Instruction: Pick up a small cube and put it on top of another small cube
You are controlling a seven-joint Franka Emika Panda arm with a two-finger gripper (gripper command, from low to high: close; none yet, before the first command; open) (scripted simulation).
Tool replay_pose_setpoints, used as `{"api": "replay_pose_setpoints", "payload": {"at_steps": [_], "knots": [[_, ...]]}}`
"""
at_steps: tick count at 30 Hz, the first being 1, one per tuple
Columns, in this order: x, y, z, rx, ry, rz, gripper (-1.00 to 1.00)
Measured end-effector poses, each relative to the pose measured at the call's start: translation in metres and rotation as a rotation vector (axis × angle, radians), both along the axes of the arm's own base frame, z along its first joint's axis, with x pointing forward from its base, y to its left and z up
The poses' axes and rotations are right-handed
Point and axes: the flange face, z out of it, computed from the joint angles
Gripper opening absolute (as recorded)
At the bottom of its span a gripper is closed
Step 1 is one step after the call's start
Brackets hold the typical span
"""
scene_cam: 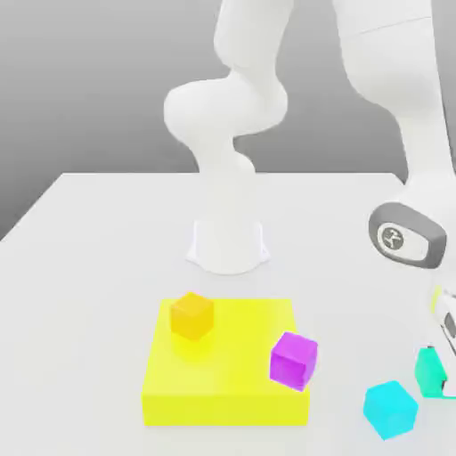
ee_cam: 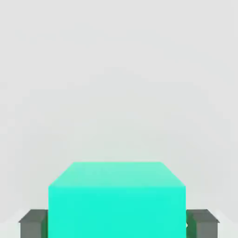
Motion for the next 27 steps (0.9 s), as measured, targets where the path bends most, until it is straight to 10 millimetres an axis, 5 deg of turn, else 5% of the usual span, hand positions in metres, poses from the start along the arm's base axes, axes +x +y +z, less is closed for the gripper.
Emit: {"api": "replay_pose_setpoints", "payload": {"at_steps": [3,7,12,16,17,23,27], "knots": [[0.000,0.000,0.001,0.000,0.000,0.001,-1.00],[0.000,0.000,0.045,0.000,0.000,0.001,-1.00],[0.056,-0.077,0.100,-0.002,0.000,-0.156,-1.00],[0.065,-0.093,0.062,0.001,0.001,-0.186,-1.00],[0.065,-0.094,0.052,0.000,0.001,-0.188,1.00],[0.065,-0.094,0.047,0.000,0.000,-0.188,1.00],[0.066,-0.094,0.086,0.001,-0.001,-0.188,1.00]]}}
